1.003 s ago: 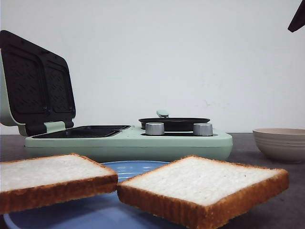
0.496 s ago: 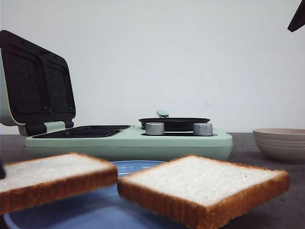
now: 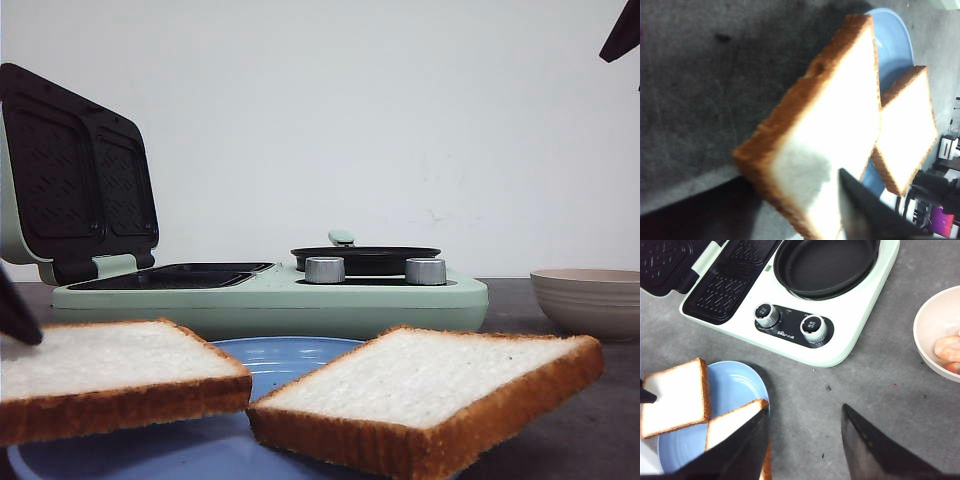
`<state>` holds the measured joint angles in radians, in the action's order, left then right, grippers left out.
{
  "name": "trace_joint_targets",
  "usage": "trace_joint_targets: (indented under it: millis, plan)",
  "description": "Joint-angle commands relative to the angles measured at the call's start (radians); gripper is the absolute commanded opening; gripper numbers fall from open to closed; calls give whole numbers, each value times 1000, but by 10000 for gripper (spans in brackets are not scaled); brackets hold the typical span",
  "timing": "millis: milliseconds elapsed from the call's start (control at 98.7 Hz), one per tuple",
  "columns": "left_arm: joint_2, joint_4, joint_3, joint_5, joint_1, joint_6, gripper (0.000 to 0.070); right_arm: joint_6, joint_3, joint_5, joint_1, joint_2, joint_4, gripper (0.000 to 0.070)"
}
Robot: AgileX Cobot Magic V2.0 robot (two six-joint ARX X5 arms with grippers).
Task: Make breakfast with bread and shrimp
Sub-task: 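Lower the left gripper to the bread slice nearest it and grasp, then lift the bread slice with the left gripper toward the sandwich press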
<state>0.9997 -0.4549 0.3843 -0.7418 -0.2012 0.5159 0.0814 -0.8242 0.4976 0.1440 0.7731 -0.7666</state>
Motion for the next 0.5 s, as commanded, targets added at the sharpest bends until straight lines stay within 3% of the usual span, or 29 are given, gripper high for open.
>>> trace_joint_targets:
  millis: [0, 51, 486]
  plan:
    - [9, 6, 6, 8, -4, 2, 56, -11, -11, 3, 5, 3, 11, 273]
    - [9, 7, 6, 14, -4, 2, 1, -11, -11, 3, 5, 3, 11, 273]
    - [-80, 43, 104, 13, -22, 2, 4, -11, -11, 3, 5, 3, 10, 273]
